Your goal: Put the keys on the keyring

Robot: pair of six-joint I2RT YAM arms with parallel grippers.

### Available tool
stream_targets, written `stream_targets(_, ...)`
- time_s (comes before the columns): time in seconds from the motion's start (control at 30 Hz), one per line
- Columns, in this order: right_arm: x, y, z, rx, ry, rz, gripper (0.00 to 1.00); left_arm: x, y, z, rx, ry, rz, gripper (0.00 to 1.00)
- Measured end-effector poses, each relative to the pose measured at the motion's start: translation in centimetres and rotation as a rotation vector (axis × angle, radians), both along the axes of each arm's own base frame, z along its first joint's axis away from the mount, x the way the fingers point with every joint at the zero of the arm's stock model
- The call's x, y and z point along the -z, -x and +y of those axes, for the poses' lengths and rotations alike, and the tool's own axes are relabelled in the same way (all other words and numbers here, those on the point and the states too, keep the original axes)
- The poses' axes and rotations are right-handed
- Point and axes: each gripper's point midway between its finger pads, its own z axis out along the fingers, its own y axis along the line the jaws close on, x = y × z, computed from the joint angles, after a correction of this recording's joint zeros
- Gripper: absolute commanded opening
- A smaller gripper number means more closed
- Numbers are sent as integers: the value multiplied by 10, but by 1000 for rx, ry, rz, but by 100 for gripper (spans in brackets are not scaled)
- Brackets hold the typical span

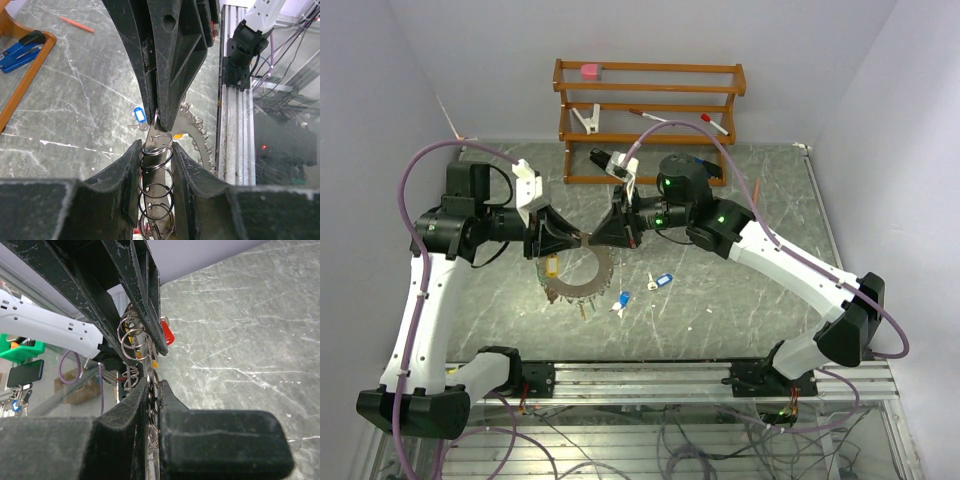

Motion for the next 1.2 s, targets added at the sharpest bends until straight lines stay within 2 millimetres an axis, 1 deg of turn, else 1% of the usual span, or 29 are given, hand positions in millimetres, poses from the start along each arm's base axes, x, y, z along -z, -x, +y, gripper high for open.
stream_targets(0.23,-3,-1,-3,11,0,-18,0,-4,-2,-3,-17,38,71,7)
stream_targets(0.5,-16,-1,-11,40,-17,-118,0,-13,0,-8,-3,93,133,7)
stream_targets(0.7,-17,-1,-10,42,-15,-151,0,-15,0,-9,-8,105,170,7)
stream_targets(0.93,-19,-1,-11,43,-25,-173,0,-21,-1,-10,-17,121,175,7)
stream_targets(0.97,-20,0,-12,44,-29,-178,0,-22,-1,-10,-17,123,173,9)
stream_targets(1.07,-22,2,-13,43,-38,-186,0,-24,1,-10,-16,127,160,28)
stream_targets(1.1,-22,2,-13,42,-38,-186,0,-24,1,-10,-15,127,156,30)
stream_targets(1.13,-23,2,-13,43,-40,-186,0,-24,1,-10,-15,126,152,28)
stream_targets(1.2,-22,2,-12,43,-41,-187,0,-24,0,-10,-12,124,138,29)
